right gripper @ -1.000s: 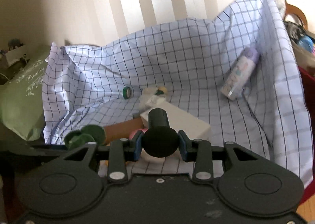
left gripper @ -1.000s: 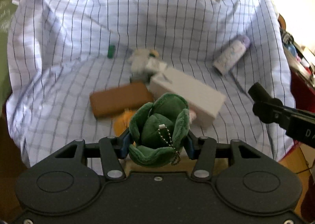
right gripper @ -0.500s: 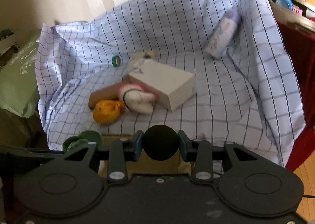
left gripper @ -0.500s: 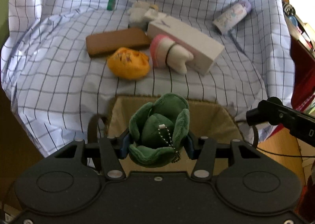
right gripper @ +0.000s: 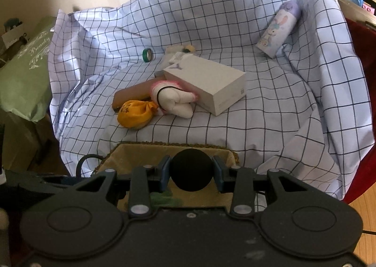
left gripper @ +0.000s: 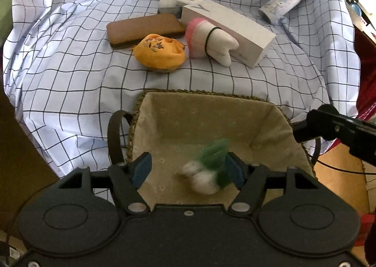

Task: Organize soft objects
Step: 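Open the left gripper over the basket while the right gripper releases the black cap inside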

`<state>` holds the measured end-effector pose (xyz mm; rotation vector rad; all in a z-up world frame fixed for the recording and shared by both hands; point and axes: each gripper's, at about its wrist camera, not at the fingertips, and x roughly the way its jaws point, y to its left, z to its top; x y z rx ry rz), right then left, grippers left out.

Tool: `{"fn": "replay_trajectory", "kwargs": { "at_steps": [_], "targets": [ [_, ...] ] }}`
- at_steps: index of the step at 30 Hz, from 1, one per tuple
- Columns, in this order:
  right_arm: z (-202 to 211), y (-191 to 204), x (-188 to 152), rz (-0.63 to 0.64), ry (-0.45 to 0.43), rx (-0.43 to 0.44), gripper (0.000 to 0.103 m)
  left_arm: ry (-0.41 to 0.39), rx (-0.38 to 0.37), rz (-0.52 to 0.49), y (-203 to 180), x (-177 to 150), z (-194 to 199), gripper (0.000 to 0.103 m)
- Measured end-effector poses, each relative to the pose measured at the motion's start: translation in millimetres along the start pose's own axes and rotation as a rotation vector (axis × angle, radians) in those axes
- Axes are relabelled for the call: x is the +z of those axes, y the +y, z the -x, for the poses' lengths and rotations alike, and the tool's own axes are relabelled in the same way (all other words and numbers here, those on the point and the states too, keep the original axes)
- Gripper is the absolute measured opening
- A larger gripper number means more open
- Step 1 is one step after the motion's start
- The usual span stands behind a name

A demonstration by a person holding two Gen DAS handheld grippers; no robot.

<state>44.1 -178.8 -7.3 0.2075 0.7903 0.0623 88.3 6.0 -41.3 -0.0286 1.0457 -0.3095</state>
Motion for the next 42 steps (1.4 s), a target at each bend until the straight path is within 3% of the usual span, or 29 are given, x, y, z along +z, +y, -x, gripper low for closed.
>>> {"fn": "replay_trajectory", "kwargs": {
  "at_steps": [17,21,42],
  "targets": [
    [-3,0,-1,0.020,0.028,0.006,0.039,0.014,0.004,0.013,3,1,-5,0.064],
    [-2,0,-1,0.023,0.017,0.007,0.049,0.018,0.004,0.018,4,2,-6,0.064],
    [-15,-4,2,-0.025,0.040,-0.015,0.056,0.023,0.000,0.014,3,7,-6,0.065]
  ]
}}
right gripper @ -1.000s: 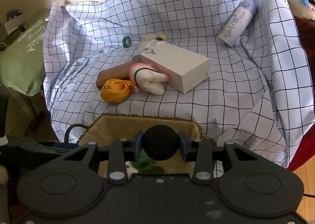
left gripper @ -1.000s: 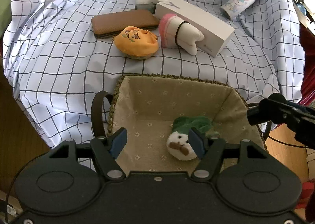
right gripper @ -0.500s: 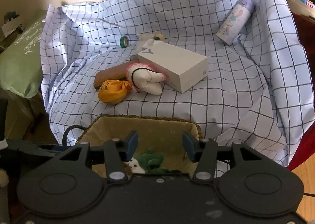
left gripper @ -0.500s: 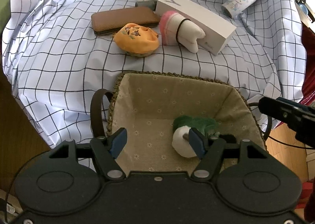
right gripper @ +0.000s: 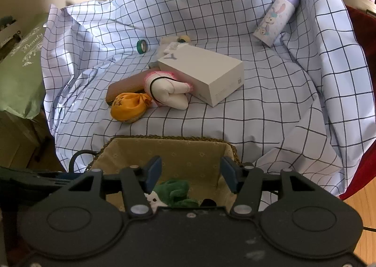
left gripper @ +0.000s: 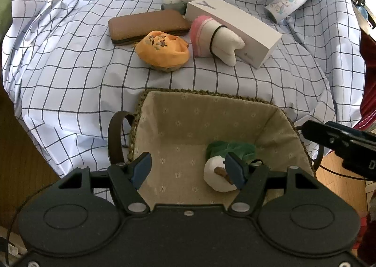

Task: Organize soft objects
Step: 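Move the left gripper to the green tape roll while the right gripper approaches the green-handled ball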

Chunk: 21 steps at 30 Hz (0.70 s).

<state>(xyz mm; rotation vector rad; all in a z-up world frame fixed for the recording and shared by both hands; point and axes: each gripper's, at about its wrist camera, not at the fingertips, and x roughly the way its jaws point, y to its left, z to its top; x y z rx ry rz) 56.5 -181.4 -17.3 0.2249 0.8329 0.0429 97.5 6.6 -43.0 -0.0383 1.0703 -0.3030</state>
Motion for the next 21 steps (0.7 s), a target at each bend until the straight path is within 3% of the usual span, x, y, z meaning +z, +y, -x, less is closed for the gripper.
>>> {"fn": "replay_trajectory", "kwargs": {
  "at_steps": [10,21],
  "targets": [
    [-14,4,26,0.024,-0.017,0.010,0.059,-0.051,0.004,-0.029,3,25,4,0.065],
    [-42,14,90,0.113,-0.075,-0.004,0.062,-0.144,0.046,-0.059,21,86,-3,0.065]
  ]
}}
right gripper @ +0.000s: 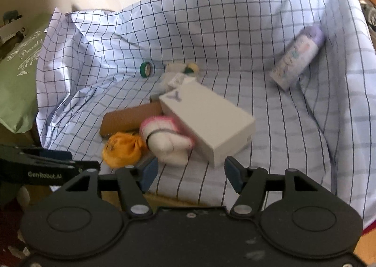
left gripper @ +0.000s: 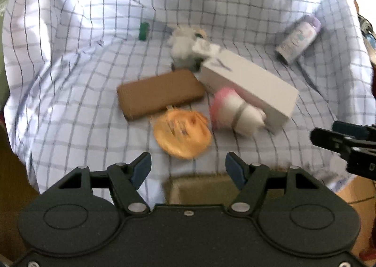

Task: Organize soft objects
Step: 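Move the left gripper to the green tape roll while the right gripper approaches the green-handled ball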

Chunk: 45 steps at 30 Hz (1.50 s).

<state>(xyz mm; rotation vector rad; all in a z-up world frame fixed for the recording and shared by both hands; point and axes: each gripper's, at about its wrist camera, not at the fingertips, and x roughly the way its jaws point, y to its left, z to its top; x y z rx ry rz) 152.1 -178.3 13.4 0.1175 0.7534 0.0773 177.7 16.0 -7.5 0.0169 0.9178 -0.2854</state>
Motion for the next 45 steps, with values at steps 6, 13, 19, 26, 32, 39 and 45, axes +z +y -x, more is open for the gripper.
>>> {"fn": "replay_trajectory", "kwargs": {
  "at_steps": [6,13,19,26,32,39,45],
  "targets": [
    [-36,-7,43,0.004,-0.001,0.001,0.063,-0.017,0.042,0.014,17,37,-28,0.065],
    [-93,-5,97,0.024,-0.014,-0.025,0.063,-0.028,0.105,0.018,36,81,-68,0.066],
    [-147,-4,135,0.048,-0.020,-0.067,0.063,-0.044,0.144,0.029,51,125,-106,0.066],
    [-217,-4,162,0.019,0.009,-0.089,0.064,-0.042,0.182,0.087,65,175,-162,0.066],
    [-268,0,171,-0.015,-0.028,-0.117,0.065,-0.052,0.211,0.123,78,199,-198,0.066],
    [-285,-3,171,-0.034,-0.032,-0.119,0.068,-0.064,0.220,0.166,95,215,-224,0.066],
    [-285,-4,168,-0.018,-0.028,-0.121,0.068,-0.054,0.307,0.279,131,223,-231,0.068]
  ]
}}
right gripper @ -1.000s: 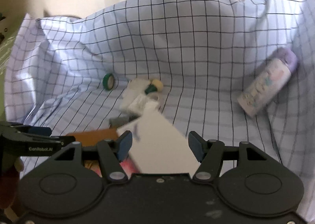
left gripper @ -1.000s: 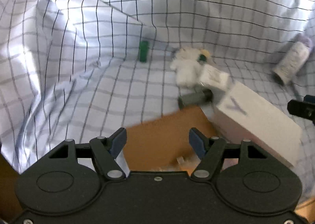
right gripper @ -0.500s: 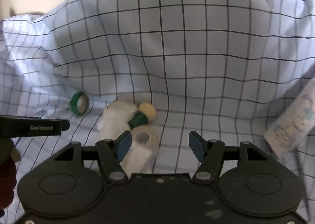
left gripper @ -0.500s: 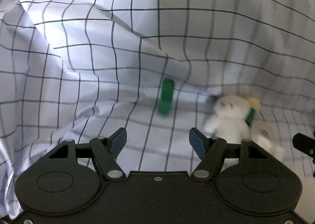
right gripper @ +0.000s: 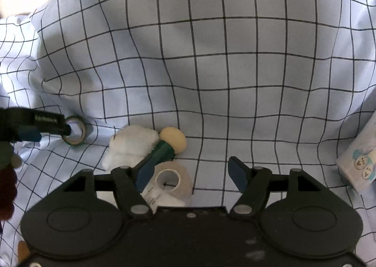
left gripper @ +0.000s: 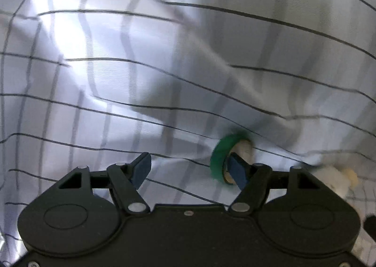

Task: Organize soft objects
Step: 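Move the left gripper to the green tape roll while the right gripper approaches the green-handled ball, then close the left gripper on the green tape roll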

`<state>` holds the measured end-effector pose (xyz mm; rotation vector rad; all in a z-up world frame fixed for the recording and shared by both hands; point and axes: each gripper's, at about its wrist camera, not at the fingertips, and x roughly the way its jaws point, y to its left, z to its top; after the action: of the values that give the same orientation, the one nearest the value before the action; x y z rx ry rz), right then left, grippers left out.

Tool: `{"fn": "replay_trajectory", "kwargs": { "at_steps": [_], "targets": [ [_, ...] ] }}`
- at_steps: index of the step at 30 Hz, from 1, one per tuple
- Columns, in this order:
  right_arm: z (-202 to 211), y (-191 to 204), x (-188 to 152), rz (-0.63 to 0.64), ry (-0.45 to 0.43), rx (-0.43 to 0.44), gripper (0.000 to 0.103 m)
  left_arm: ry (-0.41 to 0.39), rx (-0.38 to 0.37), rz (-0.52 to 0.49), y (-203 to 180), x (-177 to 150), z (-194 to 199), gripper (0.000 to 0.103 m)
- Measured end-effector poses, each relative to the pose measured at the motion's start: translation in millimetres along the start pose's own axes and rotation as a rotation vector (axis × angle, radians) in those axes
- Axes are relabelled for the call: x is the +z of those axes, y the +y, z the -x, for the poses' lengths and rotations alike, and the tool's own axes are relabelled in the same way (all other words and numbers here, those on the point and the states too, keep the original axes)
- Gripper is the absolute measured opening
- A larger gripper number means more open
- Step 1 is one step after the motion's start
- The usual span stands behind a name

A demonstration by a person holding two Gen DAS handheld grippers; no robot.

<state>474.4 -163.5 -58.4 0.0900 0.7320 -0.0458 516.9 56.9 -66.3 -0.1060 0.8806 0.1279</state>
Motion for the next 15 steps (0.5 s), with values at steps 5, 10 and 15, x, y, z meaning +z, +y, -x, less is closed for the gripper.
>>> {"fn": "replay_trajectory", "kwargs": {
  "at_steps": [5,10,15],
  "targets": [
    [2,5,-3,0.025,-0.007,-0.001,0.068,-0.003,-0.020,0.014,13,0,5,0.068],
    [0,2,-5,0.013,0.002,0.004,0.068,-0.044,-0.071,0.024,15,-3,14,0.072],
    [-2,0,-6,0.004,0.015,0.011,0.068,-0.061,-0.083,0.005,7,-7,15,0.076]
  ]
}}
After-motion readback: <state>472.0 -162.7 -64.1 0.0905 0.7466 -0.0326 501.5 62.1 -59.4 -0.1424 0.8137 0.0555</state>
